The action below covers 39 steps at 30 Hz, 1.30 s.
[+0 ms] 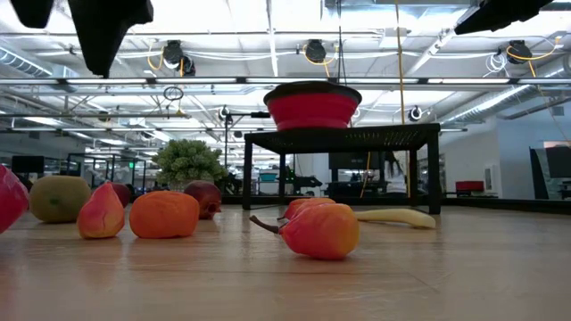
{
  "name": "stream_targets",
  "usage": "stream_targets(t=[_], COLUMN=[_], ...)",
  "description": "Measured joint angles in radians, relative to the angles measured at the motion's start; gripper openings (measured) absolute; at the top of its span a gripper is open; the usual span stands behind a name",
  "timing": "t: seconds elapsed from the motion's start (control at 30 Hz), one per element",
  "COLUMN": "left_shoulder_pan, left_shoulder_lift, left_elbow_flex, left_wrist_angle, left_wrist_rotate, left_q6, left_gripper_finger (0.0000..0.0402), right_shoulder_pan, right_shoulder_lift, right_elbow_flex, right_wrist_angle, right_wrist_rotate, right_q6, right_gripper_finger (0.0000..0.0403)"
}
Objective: Pick & Place Fruit
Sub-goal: Put the red mango into the red strainer bowl on the shelf
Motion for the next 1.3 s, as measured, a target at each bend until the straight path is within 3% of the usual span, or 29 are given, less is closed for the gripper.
stream_targets(t=[0.63, 1.3], left_shoulder_pan=[-0.057, -0.117], left_shoulder_lift=[0.0, -0.001], left_elbow_flex=[-0.003, -0.21], left_wrist_angle=[0.142, 0.265], left_wrist_rotate=[-0.004, 0.029], left_q6=[0.078, 0.113], left_gripper_finger=[0.0356, 0.0356], right_shoulder_pan=[0.0, 0.0], right_shoulder_lift=[0.0, 0.0], right_elbow_flex=[0.0, 0.0], right_wrist_angle=[0.0, 0.0], right_wrist_rotate=[0.0, 0.0], right_q6=[0.007, 0.007], right_gripper_finger=[0.0, 0.0])
